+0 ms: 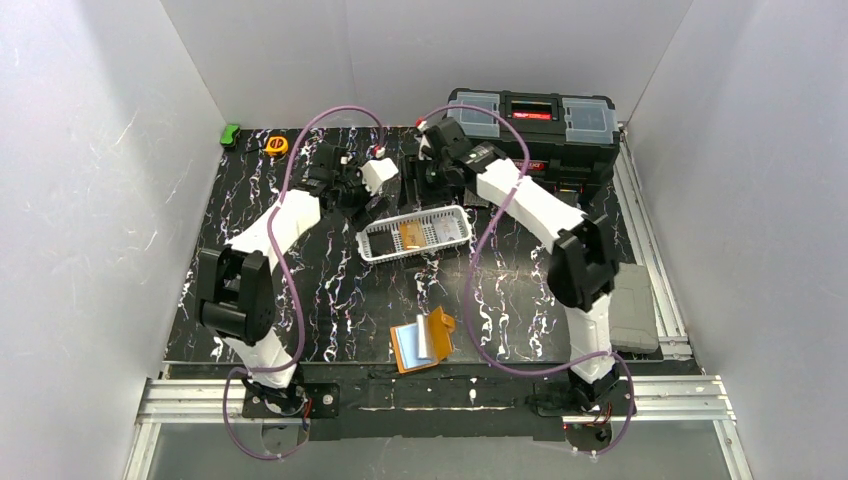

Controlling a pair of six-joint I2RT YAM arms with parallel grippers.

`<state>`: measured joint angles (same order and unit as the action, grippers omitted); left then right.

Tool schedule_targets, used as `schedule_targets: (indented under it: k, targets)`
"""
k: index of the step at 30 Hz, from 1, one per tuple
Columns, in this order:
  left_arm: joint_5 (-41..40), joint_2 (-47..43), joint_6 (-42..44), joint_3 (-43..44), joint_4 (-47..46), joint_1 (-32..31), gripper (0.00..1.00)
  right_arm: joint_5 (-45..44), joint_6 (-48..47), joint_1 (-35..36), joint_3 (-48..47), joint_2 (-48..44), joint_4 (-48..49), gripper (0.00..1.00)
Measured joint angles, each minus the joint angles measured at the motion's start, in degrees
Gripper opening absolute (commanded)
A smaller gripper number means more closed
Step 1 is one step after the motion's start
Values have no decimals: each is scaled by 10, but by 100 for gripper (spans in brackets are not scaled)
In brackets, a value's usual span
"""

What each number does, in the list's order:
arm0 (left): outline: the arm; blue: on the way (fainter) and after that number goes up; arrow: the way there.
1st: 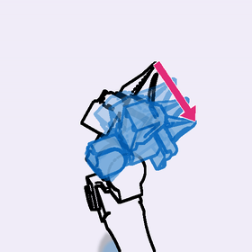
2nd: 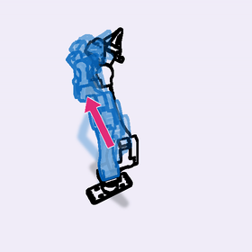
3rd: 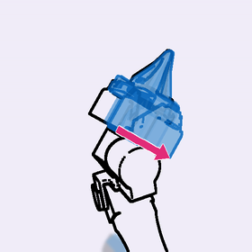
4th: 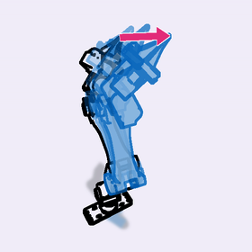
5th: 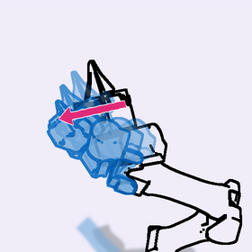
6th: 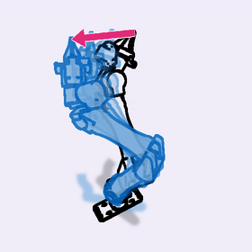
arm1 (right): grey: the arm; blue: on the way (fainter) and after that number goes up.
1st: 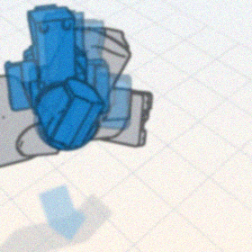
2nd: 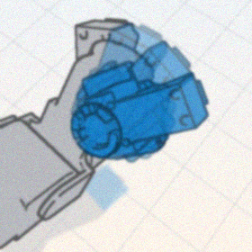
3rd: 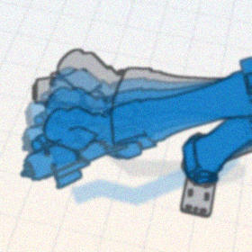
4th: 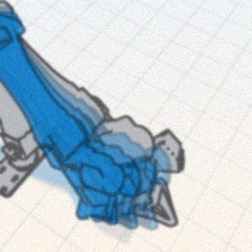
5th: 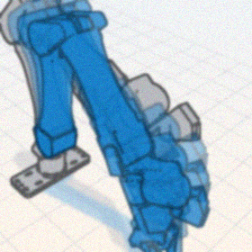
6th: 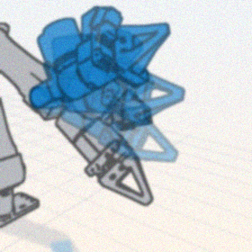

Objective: Put the credit cards into the card holder
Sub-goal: Pick up the credit card from the storage box.

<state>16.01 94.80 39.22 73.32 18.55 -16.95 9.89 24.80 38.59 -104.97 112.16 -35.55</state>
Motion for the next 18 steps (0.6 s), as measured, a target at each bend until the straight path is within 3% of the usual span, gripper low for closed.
schedule_targets:
  k: [2,5,12,18]
  targets:
    - [4,15,7,1,0,17,82,11,-5,0,-43,53,-3,66]
    - [12,21,15,-8,-13,38,83,28,-2,0,-35,84,6,65]
    - [52,-33,48,-140,-112,45,89,63,24,1,-4,101,52,59]
    - [82,-35,68,-160,-143,43,90,71,38,4,-1,103,80,58]
